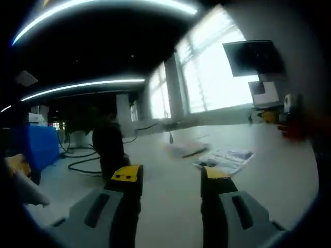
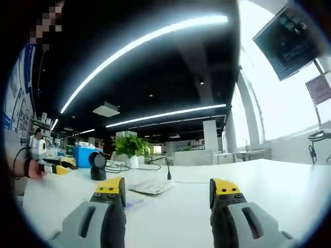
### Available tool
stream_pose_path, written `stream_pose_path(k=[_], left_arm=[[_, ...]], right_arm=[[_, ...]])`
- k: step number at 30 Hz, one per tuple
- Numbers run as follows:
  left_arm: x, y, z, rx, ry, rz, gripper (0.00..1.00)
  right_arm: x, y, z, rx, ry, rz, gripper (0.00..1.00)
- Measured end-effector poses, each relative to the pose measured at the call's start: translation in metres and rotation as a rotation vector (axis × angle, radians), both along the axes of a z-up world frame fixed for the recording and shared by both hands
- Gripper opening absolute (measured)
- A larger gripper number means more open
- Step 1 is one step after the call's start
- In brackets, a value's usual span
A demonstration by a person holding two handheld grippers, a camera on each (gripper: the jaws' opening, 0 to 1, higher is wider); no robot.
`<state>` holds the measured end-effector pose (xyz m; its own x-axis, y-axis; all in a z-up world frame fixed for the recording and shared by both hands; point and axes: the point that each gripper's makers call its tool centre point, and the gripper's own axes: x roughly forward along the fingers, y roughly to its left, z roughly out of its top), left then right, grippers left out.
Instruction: Clip sheet goods on table flip sheet goods clip sheet goods scan sheet goods put sheet goods back to table
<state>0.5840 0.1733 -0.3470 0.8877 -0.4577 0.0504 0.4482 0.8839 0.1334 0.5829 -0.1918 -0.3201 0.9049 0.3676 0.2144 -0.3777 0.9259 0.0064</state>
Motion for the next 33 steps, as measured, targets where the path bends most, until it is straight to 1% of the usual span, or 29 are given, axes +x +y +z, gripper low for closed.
stream_pose_path(k=[5,7,13,15,18,22,25,30,33], left_arm=[[0.000,0.000,-0.001,0.006,0.004,0.001,0.37],[0.001,0.001,-0.001,-0.001,0.006,0.004,0.37],[0.002,0.005,0.001,-0.039,0.011,0.009,0.37],[0.002,0.005,0.001,-0.043,0.008,0.008,0.37],[0.002,0.006,0.002,-0.045,0.001,0.010,0.37],[0.002,0.007,0.003,-0.056,0.001,0.009,0.37],[0.002,0.008,0.004,-0.060,0.000,0.011,0.37],[0.003,0.011,0.003,-0.068,0.008,0.023,0.38],[0.003,0.010,0.003,-0.063,0.003,0.023,0.38]], right_arm=[[-0.004,0.014,-0.003,-0.066,0.000,0.022,0.57],[-0.005,0.015,-0.002,-0.072,-0.002,0.023,0.57],[-0.006,0.012,0.001,-0.039,-0.001,0.019,0.53],[-0.005,0.010,-0.001,-0.060,0.005,-0.001,0.53],[-0.004,0.010,-0.002,-0.058,0.012,-0.002,0.52],[-0.004,0.011,-0.005,-0.065,0.027,0.000,0.43],[-0.003,0.011,-0.007,-0.062,0.036,0.004,0.42],[-0.004,0.012,-0.008,-0.054,0.041,0.018,0.31],[-0.004,0.012,-0.009,-0.054,0.043,0.026,0.31]])
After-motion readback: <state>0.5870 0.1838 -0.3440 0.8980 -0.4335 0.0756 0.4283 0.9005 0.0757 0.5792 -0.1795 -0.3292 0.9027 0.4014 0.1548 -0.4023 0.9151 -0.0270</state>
